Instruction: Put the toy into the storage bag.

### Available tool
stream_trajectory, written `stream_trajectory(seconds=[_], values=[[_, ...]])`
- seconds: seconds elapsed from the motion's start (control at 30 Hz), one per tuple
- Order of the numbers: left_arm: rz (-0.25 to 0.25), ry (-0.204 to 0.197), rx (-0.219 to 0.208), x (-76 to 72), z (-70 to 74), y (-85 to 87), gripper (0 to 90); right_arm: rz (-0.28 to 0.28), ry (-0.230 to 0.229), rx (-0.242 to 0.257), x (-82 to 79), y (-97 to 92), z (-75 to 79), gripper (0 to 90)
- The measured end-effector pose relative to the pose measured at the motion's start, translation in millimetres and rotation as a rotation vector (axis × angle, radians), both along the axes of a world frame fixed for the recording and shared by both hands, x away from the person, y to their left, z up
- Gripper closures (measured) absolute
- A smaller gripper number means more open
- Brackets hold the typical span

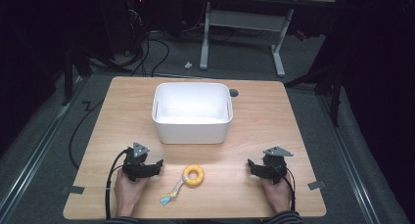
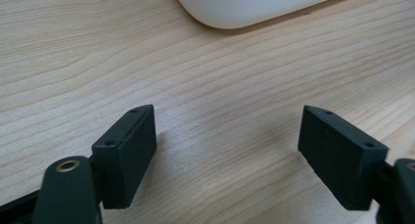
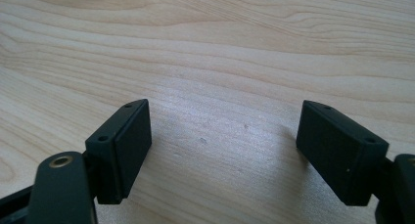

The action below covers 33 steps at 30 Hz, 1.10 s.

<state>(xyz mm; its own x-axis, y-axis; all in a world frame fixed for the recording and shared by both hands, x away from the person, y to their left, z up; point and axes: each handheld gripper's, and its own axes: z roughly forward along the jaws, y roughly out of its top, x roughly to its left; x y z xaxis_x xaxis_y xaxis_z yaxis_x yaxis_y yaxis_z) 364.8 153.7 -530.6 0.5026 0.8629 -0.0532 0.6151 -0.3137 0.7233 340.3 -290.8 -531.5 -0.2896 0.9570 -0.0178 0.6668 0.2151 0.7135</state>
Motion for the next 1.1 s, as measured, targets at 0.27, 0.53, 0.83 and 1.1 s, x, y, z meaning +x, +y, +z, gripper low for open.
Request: stream_trajectory(seconds=[0.27,0.53,0.83,1.1], values=[[-0.053,0.017,-0.011,-2.2,10.4,-4.1,27.8,-0.001,0.000,0.001,-0.1,0.0,0.1,21.5],[-0.105,0.027,-0.065,-5.1,20.9,-14.3,27.5,-0.001,0.000,0.001,-0.1,0.1,0.1,21.6],[-0.178,0.034,-0.081,-7.3,39.1,-29.5,30.9,-0.001,0.000,0.001,-0.1,0.1,0.1,21.7],[-0.266,0.052,-0.045,-6.6,45.7,-57.1,35.1,0.001,-0.001,0.001,-0.3,0.1,0.1,22.1]])
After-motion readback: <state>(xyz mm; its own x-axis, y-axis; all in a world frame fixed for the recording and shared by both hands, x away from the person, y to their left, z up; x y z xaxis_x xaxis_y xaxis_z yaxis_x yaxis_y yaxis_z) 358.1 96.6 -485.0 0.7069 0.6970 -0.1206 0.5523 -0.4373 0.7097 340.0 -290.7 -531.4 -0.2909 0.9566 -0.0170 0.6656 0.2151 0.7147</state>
